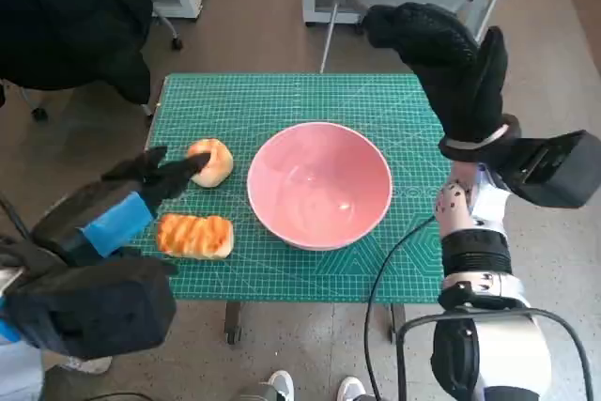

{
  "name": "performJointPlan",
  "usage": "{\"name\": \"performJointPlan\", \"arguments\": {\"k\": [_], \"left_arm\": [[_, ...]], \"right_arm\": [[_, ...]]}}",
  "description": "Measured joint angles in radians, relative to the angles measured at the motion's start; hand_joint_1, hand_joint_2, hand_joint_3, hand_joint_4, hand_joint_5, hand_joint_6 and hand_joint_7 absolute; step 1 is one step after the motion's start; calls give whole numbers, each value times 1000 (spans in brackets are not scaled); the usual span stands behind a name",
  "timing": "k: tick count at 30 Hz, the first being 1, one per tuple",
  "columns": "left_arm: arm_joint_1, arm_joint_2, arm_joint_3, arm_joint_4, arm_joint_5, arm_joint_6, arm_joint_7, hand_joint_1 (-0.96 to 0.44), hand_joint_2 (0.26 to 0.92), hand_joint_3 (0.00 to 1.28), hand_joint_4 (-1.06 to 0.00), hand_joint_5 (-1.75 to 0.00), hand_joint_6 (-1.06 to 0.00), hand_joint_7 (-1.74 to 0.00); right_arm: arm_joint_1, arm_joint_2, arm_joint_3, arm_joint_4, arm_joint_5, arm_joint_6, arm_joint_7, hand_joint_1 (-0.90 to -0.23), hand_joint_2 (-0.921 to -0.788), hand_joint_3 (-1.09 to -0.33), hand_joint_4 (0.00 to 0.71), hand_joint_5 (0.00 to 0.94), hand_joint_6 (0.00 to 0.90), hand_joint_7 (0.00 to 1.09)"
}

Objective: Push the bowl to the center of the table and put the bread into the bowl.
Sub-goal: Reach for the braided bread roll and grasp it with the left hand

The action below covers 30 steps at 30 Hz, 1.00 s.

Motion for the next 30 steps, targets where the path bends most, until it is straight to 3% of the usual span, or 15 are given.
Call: {"name": "performJointPlan", "arguments": {"k": [18,30], "left_arm": [[27,-22,-138,103,92,27,40,-51,692,8,-146,-13,-289,-25],[1,-84,-231,220,166,21,57,-48,711,14,-159,-6,-306,-15]], "right_arm": [[13,-5,1,10,-1,-4,-9,-727,-921,-834,272,1,331,4],[14,-10,2,13,-1,-4,-18,-735,-921,-834,269,0,332,4]]}}
